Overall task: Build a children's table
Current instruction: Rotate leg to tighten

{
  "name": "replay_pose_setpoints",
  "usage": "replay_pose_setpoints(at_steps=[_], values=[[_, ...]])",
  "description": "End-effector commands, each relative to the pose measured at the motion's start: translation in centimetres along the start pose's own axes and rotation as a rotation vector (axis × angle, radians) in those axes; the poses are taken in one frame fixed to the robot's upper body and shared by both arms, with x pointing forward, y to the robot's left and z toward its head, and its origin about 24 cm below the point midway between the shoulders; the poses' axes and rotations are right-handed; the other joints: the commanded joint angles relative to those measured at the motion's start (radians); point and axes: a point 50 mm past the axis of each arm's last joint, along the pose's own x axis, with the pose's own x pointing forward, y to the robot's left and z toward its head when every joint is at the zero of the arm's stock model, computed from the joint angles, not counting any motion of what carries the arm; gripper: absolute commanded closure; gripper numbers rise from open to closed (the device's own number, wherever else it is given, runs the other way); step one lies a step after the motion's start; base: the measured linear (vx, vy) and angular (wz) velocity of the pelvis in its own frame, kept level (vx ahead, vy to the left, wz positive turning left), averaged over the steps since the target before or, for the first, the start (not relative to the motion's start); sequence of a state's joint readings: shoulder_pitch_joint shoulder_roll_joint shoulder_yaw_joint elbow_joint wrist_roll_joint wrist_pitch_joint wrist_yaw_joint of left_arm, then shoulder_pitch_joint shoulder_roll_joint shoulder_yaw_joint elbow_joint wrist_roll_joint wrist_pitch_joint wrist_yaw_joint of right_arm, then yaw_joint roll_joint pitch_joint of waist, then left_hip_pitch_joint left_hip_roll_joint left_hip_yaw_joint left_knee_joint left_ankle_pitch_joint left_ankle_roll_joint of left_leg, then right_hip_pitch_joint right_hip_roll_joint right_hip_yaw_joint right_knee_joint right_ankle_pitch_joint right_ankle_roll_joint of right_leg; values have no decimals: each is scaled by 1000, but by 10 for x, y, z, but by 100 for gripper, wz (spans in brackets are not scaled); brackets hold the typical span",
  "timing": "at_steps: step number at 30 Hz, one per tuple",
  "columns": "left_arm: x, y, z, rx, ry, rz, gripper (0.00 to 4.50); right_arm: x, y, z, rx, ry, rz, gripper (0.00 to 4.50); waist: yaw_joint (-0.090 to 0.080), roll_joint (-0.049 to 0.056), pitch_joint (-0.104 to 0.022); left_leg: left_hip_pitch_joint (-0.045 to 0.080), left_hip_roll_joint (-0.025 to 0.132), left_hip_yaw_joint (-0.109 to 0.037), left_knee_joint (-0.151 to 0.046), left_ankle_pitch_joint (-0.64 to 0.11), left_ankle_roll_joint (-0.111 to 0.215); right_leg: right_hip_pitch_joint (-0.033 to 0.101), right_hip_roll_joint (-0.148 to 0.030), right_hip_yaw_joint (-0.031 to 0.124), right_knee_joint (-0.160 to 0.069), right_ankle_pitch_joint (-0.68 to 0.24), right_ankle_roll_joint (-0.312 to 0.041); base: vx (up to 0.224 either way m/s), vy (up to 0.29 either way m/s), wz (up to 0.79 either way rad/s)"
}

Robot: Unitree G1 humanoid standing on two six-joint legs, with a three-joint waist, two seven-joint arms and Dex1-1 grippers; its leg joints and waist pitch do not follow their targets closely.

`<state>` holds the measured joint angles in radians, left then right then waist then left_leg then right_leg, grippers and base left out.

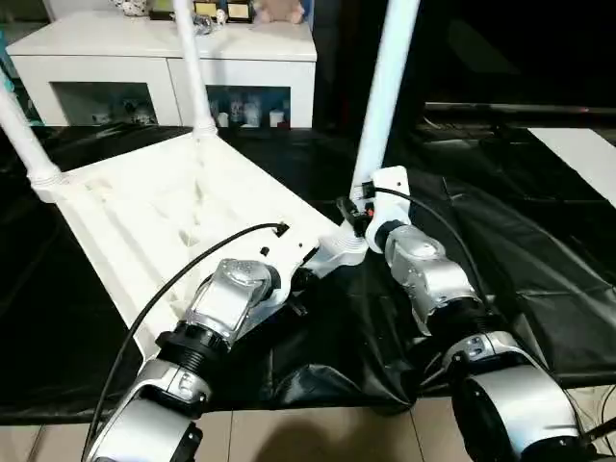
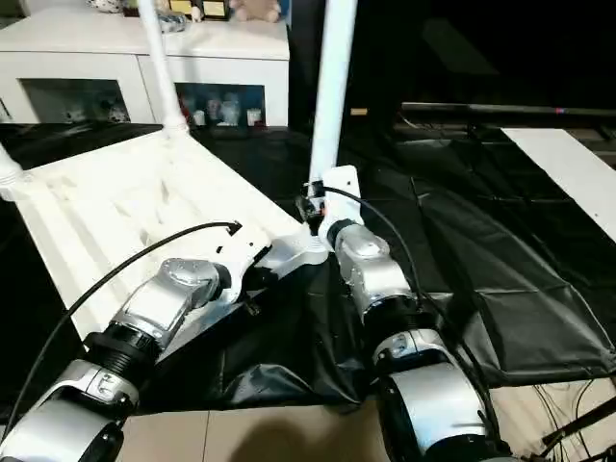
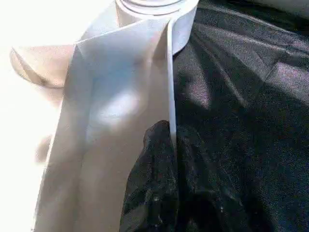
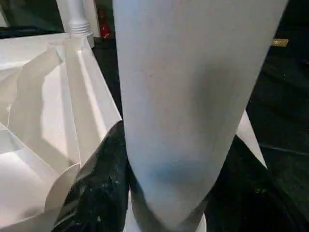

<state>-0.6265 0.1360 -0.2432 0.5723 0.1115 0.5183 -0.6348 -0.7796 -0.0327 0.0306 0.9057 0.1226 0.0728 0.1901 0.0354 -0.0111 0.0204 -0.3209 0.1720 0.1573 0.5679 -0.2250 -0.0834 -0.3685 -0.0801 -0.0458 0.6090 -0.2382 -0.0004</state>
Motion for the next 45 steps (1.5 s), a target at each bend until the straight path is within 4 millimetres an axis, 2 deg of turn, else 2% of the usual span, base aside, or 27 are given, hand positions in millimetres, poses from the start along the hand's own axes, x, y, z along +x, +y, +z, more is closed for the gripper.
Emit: replay_pose_setpoints(at_steps=[1,3,5,6,7,8,10,11,12,14,16,18,19,20,22,26,28,29,33,35,39,45], values=[[-6,8,6,36,-38,30,450,-12,3,-60,55,244,26,232,1,4,-14,-14,47,-24,-89,-389,7,-2,-69,46,-119,-502,-101,0,0,0],[-10,11,6,43,-45,33,450,-10,3,-53,66,213,42,195,2,6,-18,-19,49,-22,-89,-344,13,1,-69,48,-114,-440,-118,0,0,0],[-13,14,6,52,-50,31,450,-9,1,-48,65,192,52,189,5,4,-28,-30,51,-13,-81,-232,23,12,-65,50,-97,-256,-171,0,0,0],[-14,14,6,56,-52,29,450,-9,1,-47,62,188,53,165,6,1,-29,-31,55,-12,-79,-200,37,14,-65,46,-89,-202,-193,0,0,0],[-15,16,5,59,-53,28,450,-9,0,-46,57,180,57,165,2,0,-26,-36,51,-9,-79,-195,44,15,-62,44,-89,-203,-199,0,0,0],[-15,16,5,59,-53,28,450,-9,0,-45,55,178,58,155,6,5,-25,-34,48,-5,-75,-185,50,13,-64,46,-92,-212,-208,0,0,0],[-16,17,4,61,-54,28,450,-9,-1,-44,54,169,64,146,7,9,-25,-33,50,-3,-73,-164,54,13,-66,47,-92,-195,-219,0,0,0],[-18,18,3,73,-56,23,450,-8,-2,-40,54,154,77,128,7,4,-26,-38,50,-2,-71,-125,58,19,-64,45,-85,-154,-225,0,0,0],[-18,18,3,73,-56,22,450,-8,-2,-40,54,153,78,118,8,5,-27,-38,50,-2,-70,-112,61,20,-64,45,-83,-136,-229,0,0,0],[-20,20,3,89,-62,13,450,-8,-3,-36,49,138,103,108,8,6,-34,-42,49,0,-62,-27,85,25,-61,42,-66,2,-255,0,0,0],[-22,20,2,98,-66,2,450,-9,-4,-32,37,121,128,90,6,6,-34,-45,48,3,-61,-27,96,25,-59,41,-65,32,-267,0,0,0],[-26,20,1,122,-71,-25,450,-10,-4,-29,20,104,161,76,5,3,-38,-47,50,6,-56,-25,108,29,-59,41,-56,97,-281,0,0,0],[-30,22,-1,134,-71,-36,450,-12,-5,-26,-3,93,185,69,5,5,-36,-44,49,8,-55,-21,119,25,-56,40,-57,109,-287,0,0,0],[-34,24,-3,155,-76,-65,450,-14,-6,-23,-31,82,223,48,8,5,-35,-44,51,8,-55,-24,125,27,-58,40,-56,105,-285,0,0,0],[-38,26,-6,166,-72,-87,450,-18,-8,-21,-63,69,266,48,7,3,-34,-42,52,10,-54,-24,126,24,-57,41,-56,106,-287,0,0,0],[-54,30,-11,224,-103,-183,450,-32,-16,-11,-111,23,375,48,15,-2,-32,-41,53,12,-51,-2,137,28,-58,42,-49,137,-286,0,0,0],[-62,33,-15,243,-112,-229,450,-39,-19,-8,-141,9,434,48,12,-2,-31,-38,53,15,-50,-1,137,25,-55,43,-47,137,-293,0,0,0],[-64,34,-16,246,-109,-234,450,-41,-20,-7,-145,7,449,48,15,1,-31,-36,53,15,-48,-1,136,25,-56,44,-46,140,-295,0,0,0],[-69,36,-19,253,-136,-273,450,-52,-20,-9,-171,6,567,48,17,-1,-31,-36,54,17,-46,-10,133,26,-55,44,-44,134,-303,0,0,0],[-72,34,-19,229,-184,-316,450,-60,-18,-13,-197,25,657,48,21,-3,-33,-37,53,17,-43,13,137,29,-54,44,-38,167,-302,0,0,0],[-73,33,-20,234,-202,-350,450,-66,-17,-15,-214,41,699,48,26,-4,-34,-39,52,18,-40,24,147,30,-54,42,-37,177,-304,0,0,0],[-73,32,-22,244,-207,-374,450,-64,-16,-19,-221,30,674,48,29,0,-36,-35,53,18,-38,19,132,27,-53,42,-35,162,-312,0,0,0]])
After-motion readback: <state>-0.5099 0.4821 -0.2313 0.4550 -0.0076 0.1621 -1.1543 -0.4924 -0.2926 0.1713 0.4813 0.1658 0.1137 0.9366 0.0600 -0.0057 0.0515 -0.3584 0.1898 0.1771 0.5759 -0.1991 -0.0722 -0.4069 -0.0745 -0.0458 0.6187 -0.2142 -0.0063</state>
